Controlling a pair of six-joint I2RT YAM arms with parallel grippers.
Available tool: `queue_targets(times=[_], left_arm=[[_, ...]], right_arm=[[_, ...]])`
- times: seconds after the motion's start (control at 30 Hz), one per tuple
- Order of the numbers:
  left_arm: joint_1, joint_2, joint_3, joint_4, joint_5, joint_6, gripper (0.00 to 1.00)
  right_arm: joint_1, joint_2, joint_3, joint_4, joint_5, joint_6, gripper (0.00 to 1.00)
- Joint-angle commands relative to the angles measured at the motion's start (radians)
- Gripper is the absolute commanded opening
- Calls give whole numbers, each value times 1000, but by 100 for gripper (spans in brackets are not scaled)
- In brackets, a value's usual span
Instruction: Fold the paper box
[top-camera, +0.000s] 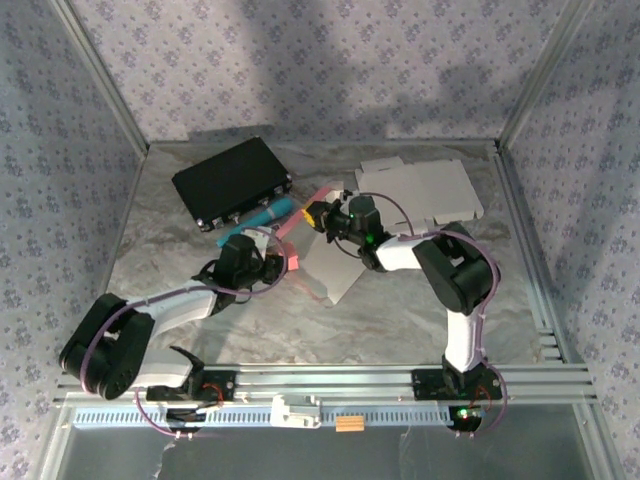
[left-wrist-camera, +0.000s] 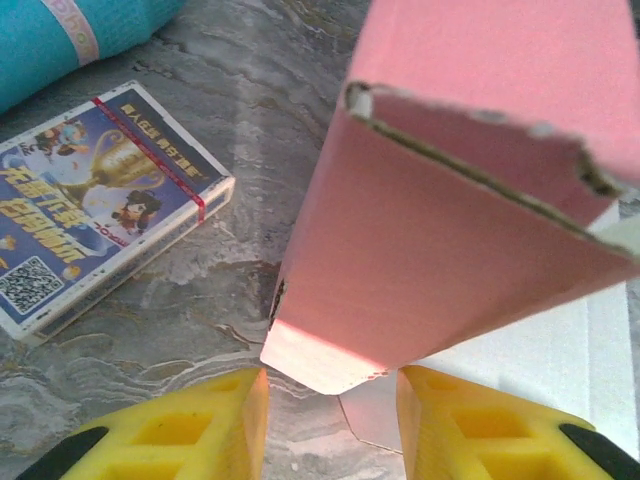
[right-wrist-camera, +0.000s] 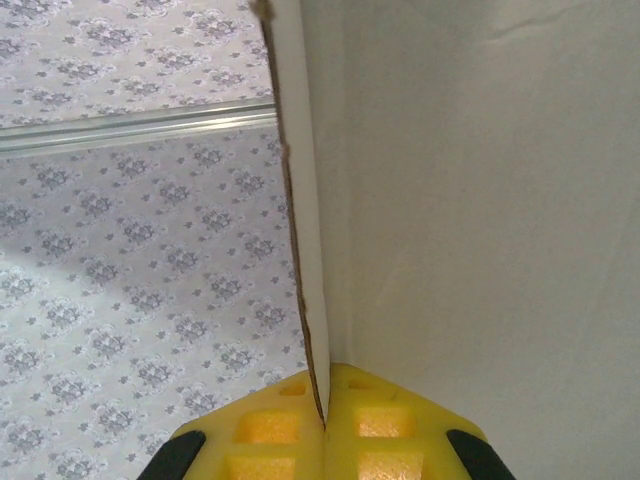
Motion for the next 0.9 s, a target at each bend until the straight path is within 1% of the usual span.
queue_targets(times=[0.0, 0.27, 0.4, 0.57, 0.7, 0.87], left_arm=[[-4, 11, 33, 41, -46, -15, 40], [-5, 33, 34, 65, -65, -36, 41], [-12, 52, 38, 99, -95, -56, 42], [-44, 69, 33, 154, -137, -61, 42], [-58, 80, 43, 150, -198, -55, 42], [-62, 106, 63, 140, -235, -53, 41]], right_arm=[[18, 29, -21, 62, 25, 14, 0], [19, 83, -46, 189, 32, 20, 0], [19, 94, -51, 201, 36, 28, 0], [18, 98, -45, 201, 41, 38, 0], [19, 101, -45, 202, 45, 47, 0], [22, 107, -44, 205, 48, 58, 0]])
